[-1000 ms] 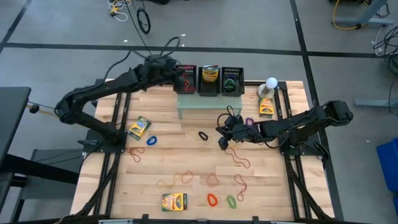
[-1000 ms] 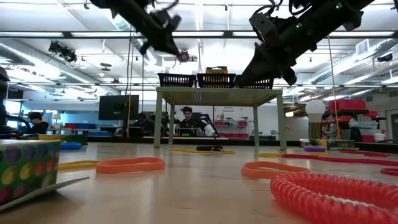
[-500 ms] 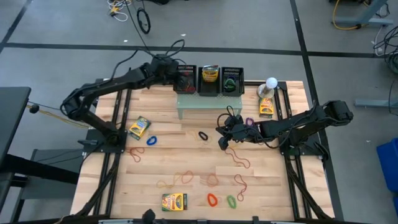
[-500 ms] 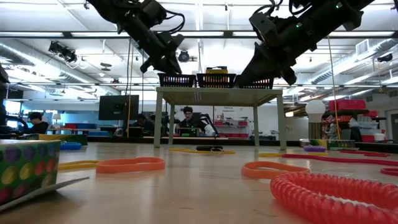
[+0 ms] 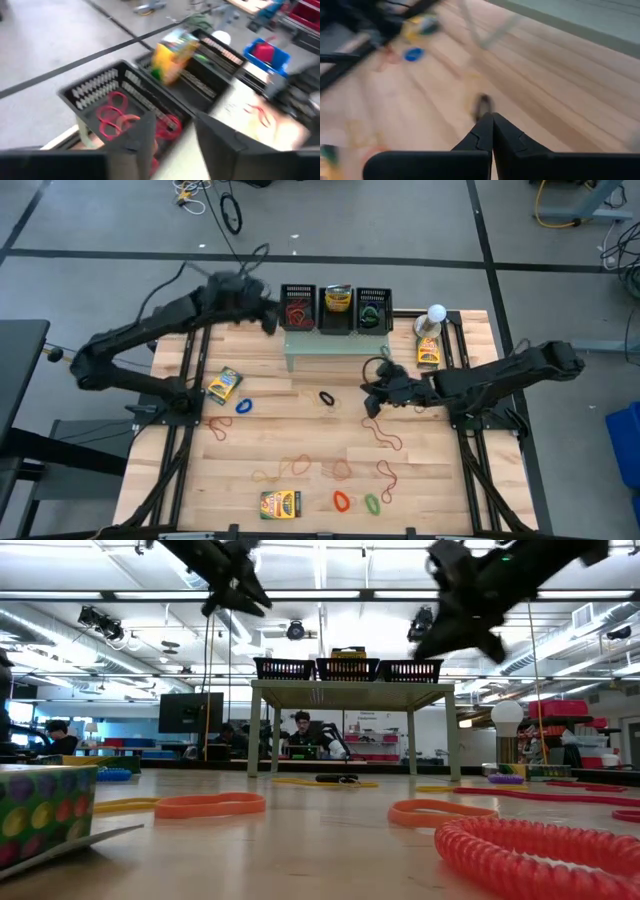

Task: Pick & Place Office Desk Supplies
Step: Put the green spring bracelet into the right black bin on the shelf

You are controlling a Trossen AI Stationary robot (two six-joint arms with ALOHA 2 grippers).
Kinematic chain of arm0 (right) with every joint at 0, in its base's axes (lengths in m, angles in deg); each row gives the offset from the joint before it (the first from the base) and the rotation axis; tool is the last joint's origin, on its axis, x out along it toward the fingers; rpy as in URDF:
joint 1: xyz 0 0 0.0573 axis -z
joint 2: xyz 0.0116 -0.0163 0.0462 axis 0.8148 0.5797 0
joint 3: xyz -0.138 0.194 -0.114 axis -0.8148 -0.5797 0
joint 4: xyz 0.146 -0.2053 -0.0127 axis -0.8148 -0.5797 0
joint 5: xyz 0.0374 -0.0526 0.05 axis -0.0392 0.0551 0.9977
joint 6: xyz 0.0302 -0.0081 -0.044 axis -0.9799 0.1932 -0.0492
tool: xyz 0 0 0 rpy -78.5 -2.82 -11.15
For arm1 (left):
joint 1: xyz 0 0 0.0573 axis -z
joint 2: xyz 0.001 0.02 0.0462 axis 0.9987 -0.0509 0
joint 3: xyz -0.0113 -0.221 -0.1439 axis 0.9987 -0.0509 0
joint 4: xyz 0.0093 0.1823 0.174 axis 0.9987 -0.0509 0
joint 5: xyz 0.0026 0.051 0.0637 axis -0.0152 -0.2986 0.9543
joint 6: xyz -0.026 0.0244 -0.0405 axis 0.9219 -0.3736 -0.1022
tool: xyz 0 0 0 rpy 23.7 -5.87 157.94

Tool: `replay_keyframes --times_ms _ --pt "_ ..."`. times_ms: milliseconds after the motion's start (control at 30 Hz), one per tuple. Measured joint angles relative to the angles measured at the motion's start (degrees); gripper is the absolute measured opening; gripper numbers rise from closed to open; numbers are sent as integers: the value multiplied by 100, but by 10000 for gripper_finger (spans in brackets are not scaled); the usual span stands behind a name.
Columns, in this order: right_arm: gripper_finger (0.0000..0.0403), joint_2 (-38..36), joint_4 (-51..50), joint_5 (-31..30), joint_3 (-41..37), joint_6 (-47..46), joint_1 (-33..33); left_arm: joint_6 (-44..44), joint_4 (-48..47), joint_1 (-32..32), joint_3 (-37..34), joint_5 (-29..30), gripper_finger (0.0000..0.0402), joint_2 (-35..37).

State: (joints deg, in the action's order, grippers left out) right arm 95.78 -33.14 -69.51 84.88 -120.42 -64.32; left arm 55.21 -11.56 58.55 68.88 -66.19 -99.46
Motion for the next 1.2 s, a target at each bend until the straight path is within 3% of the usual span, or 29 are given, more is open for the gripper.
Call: replay_keyframes --times_ms 100,233,367,500,733,1000,1200 --pt "3 -410 -1369 -364 2 -743 -93 -8 292 543 -668 215 74 574" --pt "2 -650 -2601 -432 -202 -2129 -94 248 1599 1308 -2025 421 10 1334" --pt "2 -817 -2171 -206 -894 -3335 -101 506 3363 1995 -3364 613 8 1852" --pt "1 -796 -1203 124 -1300 -3291 -358 533 4501 2501 -4279 937 7 2095" --pt "1 -205 -565 221 -1059 -3254 -1349 808 4664 2787 -4804 1123 12 2118" --pt "2 1347 -570 650 86 -3252 -2625 337 4685 2783 -4841 931 5 2101" --pt "50 2650 -991 1080 1170 -3207 -3115 330 4653 2783 -4841 926 9 2029"
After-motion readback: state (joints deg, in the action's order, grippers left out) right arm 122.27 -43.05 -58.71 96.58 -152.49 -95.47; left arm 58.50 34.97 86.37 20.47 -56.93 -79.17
